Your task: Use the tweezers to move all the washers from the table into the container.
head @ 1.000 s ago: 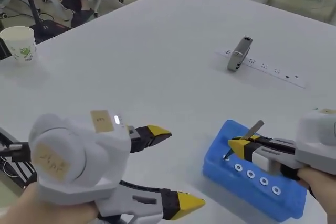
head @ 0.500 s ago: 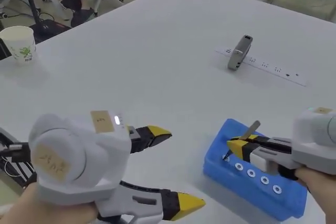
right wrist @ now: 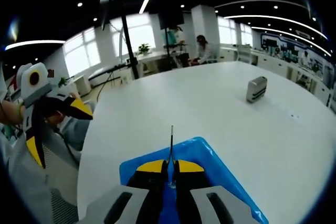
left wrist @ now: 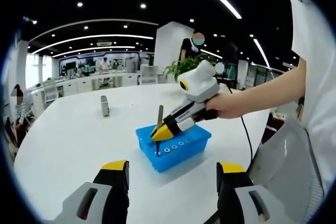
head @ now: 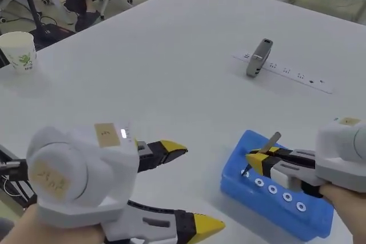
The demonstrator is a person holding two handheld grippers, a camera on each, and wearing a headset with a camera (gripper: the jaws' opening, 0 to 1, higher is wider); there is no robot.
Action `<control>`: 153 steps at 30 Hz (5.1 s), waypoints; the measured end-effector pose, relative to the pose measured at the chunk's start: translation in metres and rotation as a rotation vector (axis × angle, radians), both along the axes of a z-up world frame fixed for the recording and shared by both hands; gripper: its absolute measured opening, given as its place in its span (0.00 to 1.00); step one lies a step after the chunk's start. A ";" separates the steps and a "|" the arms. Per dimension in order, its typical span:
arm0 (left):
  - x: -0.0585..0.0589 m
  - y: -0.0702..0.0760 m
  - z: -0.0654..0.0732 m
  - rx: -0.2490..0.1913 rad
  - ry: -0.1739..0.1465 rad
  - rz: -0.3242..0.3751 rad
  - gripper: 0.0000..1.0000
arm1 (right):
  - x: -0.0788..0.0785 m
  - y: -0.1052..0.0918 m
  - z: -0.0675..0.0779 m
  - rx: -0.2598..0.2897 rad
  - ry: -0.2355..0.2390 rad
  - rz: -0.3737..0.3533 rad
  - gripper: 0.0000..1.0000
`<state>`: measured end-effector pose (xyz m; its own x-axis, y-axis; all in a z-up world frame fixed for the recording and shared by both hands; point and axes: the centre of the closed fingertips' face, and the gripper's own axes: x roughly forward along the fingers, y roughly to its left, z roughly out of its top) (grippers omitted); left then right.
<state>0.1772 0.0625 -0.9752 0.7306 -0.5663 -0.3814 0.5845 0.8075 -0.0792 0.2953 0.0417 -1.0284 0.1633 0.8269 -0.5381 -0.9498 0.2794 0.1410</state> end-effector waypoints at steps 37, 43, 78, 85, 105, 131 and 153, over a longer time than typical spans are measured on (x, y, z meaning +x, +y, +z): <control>-0.015 -0.009 -0.011 0.053 0.060 -0.100 0.00 | -0.061 -0.028 0.063 0.130 -0.067 0.007 0.04; -0.021 -0.012 -0.022 0.094 0.097 -0.129 0.00 | -0.077 -0.038 0.059 0.119 -0.059 0.017 0.04; -0.026 -0.085 0.030 0.055 0.225 -0.532 0.00 | -0.144 -0.078 0.001 -0.121 -0.017 0.288 0.03; -0.033 -0.109 0.028 0.089 0.254 -0.643 0.00 | -0.155 -0.075 -0.002 -0.156 -0.040 0.340 0.03; -0.033 -0.118 0.022 0.206 0.250 -0.722 0.00 | -0.158 -0.075 -0.005 -0.181 -0.079 0.374 0.03; -0.032 -0.107 0.002 0.400 0.247 -0.792 0.00 | -0.153 -0.080 -0.011 -0.223 -0.134 0.360 0.04; -0.032 -0.072 -0.041 0.520 0.341 -0.758 0.00 | -0.149 -0.066 -0.032 -0.204 -0.120 0.343 0.06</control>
<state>0.1454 -0.0095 -1.0163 0.0470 -0.5414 -0.8395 0.9745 0.2094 -0.0805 0.1463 -0.0247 -1.0605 -0.0314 0.7228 -0.6903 -0.9990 -0.0454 -0.0021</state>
